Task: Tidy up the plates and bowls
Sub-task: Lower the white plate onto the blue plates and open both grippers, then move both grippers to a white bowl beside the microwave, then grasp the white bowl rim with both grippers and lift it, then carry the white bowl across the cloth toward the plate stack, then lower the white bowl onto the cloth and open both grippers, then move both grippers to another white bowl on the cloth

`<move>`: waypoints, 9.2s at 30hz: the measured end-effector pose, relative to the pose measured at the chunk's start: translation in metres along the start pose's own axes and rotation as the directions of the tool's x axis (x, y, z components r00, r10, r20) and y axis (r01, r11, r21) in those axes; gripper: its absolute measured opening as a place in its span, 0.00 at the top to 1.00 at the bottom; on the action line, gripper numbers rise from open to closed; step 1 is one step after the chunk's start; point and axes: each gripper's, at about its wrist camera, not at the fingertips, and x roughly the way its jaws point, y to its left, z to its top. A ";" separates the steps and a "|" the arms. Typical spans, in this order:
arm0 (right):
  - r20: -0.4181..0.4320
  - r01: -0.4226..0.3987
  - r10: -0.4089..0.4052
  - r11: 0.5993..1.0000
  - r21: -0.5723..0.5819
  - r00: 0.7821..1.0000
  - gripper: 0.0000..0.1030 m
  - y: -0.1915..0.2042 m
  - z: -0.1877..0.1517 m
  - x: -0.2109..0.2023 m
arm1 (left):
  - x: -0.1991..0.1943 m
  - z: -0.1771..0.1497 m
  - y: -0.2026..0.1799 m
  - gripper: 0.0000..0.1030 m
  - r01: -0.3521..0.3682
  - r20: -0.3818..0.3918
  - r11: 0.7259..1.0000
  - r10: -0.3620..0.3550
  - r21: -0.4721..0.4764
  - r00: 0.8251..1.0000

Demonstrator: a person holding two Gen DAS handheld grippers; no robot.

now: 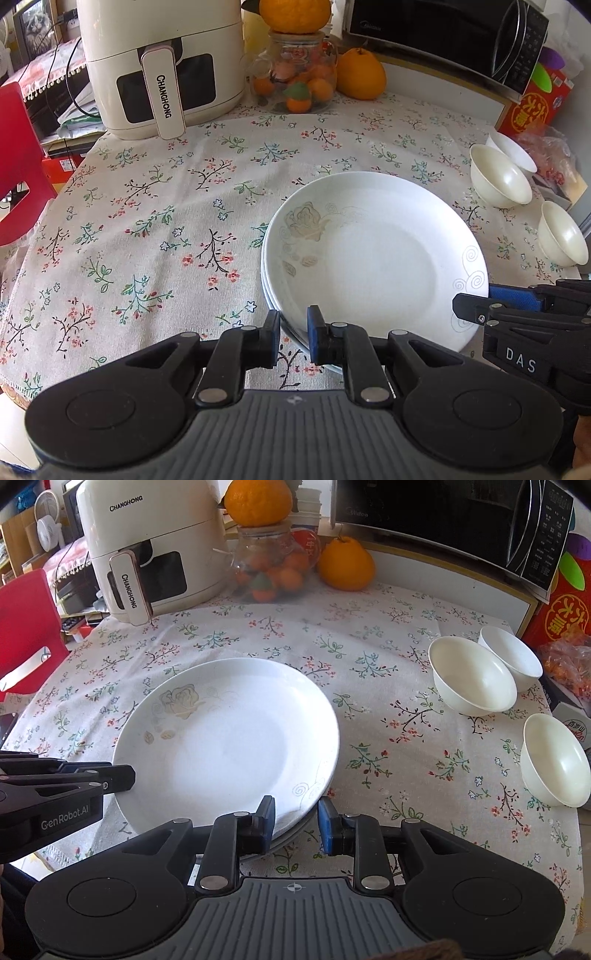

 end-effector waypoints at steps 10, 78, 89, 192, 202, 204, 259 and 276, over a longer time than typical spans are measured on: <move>-0.001 -0.005 0.005 1.000 0.004 1.000 0.75 -0.005 0.001 0.002 | 0.000 0.002 0.004 0.86 0.019 -0.007 0.999 -0.019 -0.036 1.000; 0.198 -0.113 0.000 0.822 0.559 0.980 0.36 -0.219 0.033 -0.032 | 0.023 0.117 -0.127 0.24 0.208 0.112 0.978 -0.209 0.020 0.972; 0.207 -0.083 -0.101 0.686 0.723 0.973 0.34 -0.303 0.050 -0.027 | 0.056 0.157 -0.181 0.16 0.269 0.084 0.961 -0.274 0.066 0.958; -0.070 -0.090 0.118 0.943 0.320 0.990 0.92 -0.183 0.009 -0.023 | 0.039 0.055 -0.144 0.88 0.350 -0.094 0.936 -0.347 0.023 0.933; -0.163 -0.063 0.119 0.948 0.312 0.979 0.92 -0.179 -0.001 -0.001 | 0.046 0.045 -0.142 0.88 0.323 -0.121 0.945 -0.315 0.052 0.941; -0.175 -0.055 0.116 0.946 0.320 0.978 0.92 -0.181 -0.002 0.003 | 0.049 0.043 -0.144 0.88 0.319 -0.131 0.946 -0.309 0.058 0.942; 0.054 -0.090 0.072 0.801 0.591 0.996 0.73 -0.266 0.043 -0.006 | 0.063 0.114 -0.156 0.51 0.305 0.010 0.952 -0.305 0.008 0.952; 0.015 -0.051 0.051 0.834 0.549 0.999 0.68 -0.281 0.086 0.054 | 0.121 0.149 -0.169 0.51 0.300 -0.044 0.953 -0.302 -0.041 0.952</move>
